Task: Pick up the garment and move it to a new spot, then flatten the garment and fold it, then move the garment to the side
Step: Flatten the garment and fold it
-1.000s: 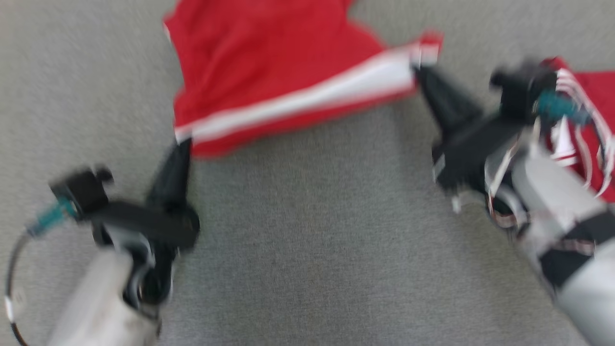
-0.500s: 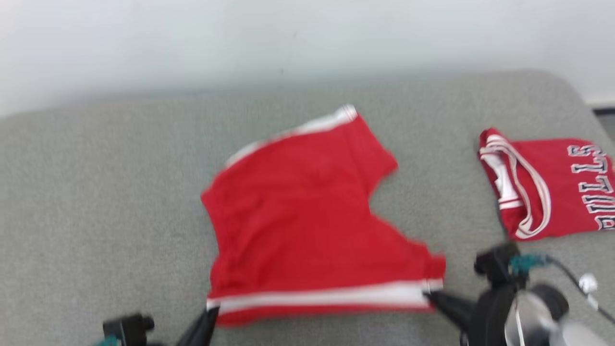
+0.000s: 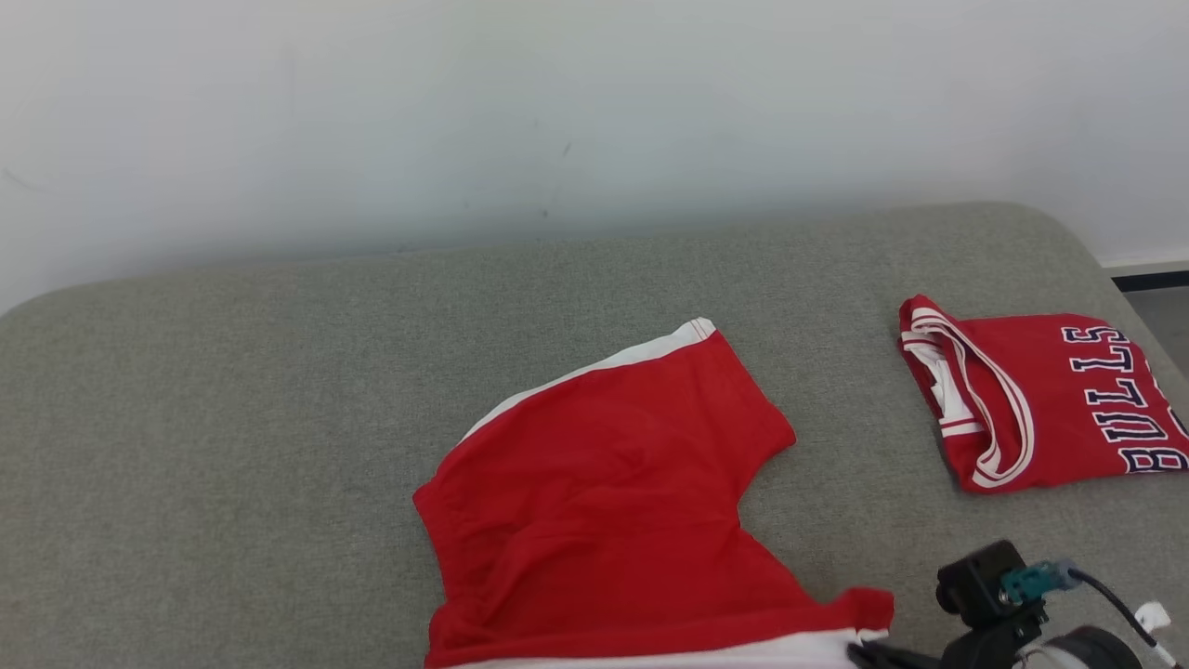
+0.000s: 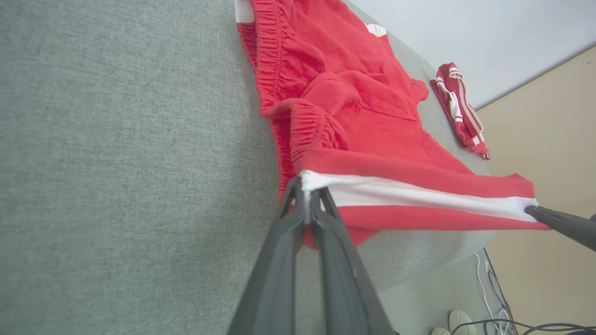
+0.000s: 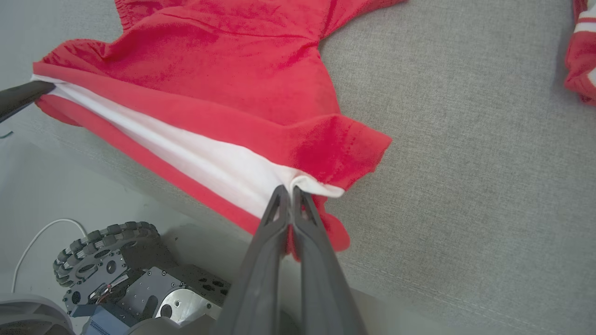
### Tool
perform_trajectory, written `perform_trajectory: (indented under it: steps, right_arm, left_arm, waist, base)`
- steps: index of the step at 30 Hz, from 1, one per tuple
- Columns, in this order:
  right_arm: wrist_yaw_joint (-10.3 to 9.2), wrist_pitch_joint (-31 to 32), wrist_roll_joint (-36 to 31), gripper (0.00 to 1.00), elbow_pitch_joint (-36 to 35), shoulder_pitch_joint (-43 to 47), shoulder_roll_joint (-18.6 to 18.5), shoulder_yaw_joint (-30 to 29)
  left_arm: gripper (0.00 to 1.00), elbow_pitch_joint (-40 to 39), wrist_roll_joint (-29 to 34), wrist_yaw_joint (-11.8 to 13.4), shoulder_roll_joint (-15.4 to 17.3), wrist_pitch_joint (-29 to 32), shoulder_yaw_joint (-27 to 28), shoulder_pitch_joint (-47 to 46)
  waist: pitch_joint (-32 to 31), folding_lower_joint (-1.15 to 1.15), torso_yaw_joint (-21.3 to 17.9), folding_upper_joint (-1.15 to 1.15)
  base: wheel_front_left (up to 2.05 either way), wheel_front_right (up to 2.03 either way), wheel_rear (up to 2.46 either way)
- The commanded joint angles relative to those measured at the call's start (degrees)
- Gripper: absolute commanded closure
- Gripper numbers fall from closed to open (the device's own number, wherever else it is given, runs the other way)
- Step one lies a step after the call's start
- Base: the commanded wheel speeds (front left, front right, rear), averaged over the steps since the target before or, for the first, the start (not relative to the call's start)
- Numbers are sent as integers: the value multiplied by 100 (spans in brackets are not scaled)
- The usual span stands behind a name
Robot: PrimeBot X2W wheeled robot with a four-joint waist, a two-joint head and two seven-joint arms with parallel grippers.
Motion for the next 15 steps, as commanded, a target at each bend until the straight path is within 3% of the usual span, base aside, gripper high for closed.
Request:
perform_trajectory:
  steps: [1, 7, 15]
  right_arm:
    - [-15, -61, -46, 100, -3, -183, -21, 3]
    - [-15, -293, -156, 100, 453, -1240, -287, 417]
    - [-15, -799, 4, 100, 1679, -3143, -467, 1258]
  left_arm:
    - [100, -47, -36, 5, -65, -48, 55, -128]
    - [100, 24, -49, 45, -301, 53, 96, -749]
    - [100, 549, 211, 197, -681, 118, 106, -1957]
  waist:
    - [28, 1, 32, 1]
    - [204, 1, 186, 1]
    - [772, 1, 520, 1]
  base:
    - [0, 0, 0]
    - [0, 0, 0]
    - [0, 0, 0]
